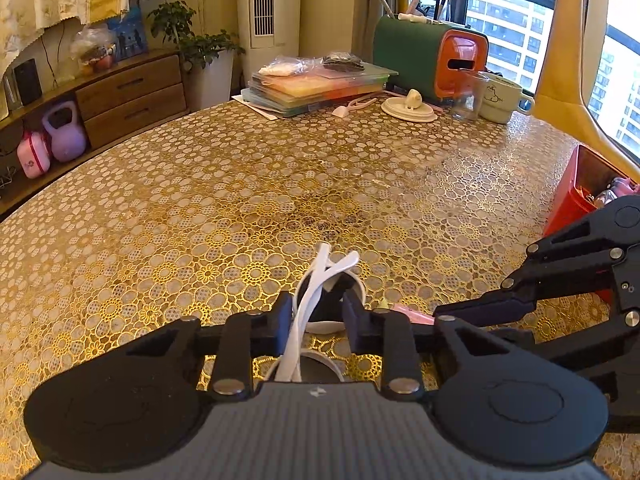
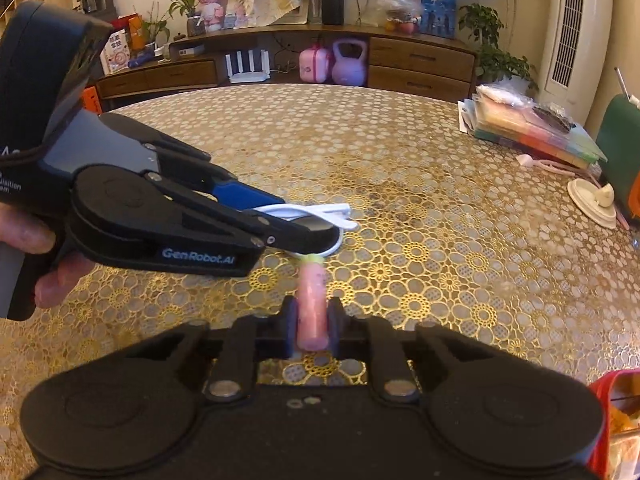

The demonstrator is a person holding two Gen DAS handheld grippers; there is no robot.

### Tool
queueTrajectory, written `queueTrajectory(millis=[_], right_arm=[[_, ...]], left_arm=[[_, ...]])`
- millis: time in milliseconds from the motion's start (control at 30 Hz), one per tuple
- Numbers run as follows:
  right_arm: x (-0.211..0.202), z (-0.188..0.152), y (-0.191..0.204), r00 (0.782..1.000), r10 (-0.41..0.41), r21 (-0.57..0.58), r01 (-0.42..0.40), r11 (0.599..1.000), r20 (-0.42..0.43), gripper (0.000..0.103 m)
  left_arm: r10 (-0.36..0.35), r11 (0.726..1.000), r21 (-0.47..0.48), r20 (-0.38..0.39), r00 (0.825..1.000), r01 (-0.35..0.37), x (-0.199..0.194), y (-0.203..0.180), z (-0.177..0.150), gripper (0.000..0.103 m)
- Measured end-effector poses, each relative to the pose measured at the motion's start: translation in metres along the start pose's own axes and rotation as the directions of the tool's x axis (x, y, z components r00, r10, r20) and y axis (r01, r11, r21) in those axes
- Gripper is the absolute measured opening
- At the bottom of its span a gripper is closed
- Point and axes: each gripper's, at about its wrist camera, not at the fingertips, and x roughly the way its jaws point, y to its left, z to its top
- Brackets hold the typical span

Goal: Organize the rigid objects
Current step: 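Grasp the white sunglasses with the left gripper while the right grasps the pink lip balm, then carry the sunglasses and lip balm into the red tin and release both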

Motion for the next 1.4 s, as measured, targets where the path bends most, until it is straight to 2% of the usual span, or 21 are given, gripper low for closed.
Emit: queueTrajectory(millis=[167,333,700,1133,1400], right_arm=[[-0.011,-0.004,0.005,0.999,-0.031,0.010,0.031,0.999,0.025,0.015],[-0.033,-0.012,0.005,0.996,-0.060,0.079,0.055,0.995,0.059,0.015],[-0.092,-0.034,0.009,0.989,-0.110,0.176,0.092,0.980,0.097,0.015],[-0.163,-0.058,0.006,0.976,-0.177,0.245,0.143,0.959,0.123,0.015],[-0.199,-0.071,-0.003,0.961,-0.233,0.273,0.186,0.944,0.152,0.015]], left_arm=[[0.035,0.999,-0.031,-0.010,0.999,-0.035,-0.006,-0.002,-0.002,0.007],[0.071,0.997,-0.039,-0.034,0.997,-0.073,-0.013,-0.009,-0.005,0.007],[0.064,0.995,-0.074,-0.040,0.997,-0.067,-0.055,-0.039,-0.009,0.007],[0.020,0.994,-0.112,-0.022,1.000,-0.022,-0.115,-0.086,-0.011,0.007],[0.015,0.996,-0.091,0.011,1.000,-0.014,-0.138,-0.117,-0.004,0.007]])
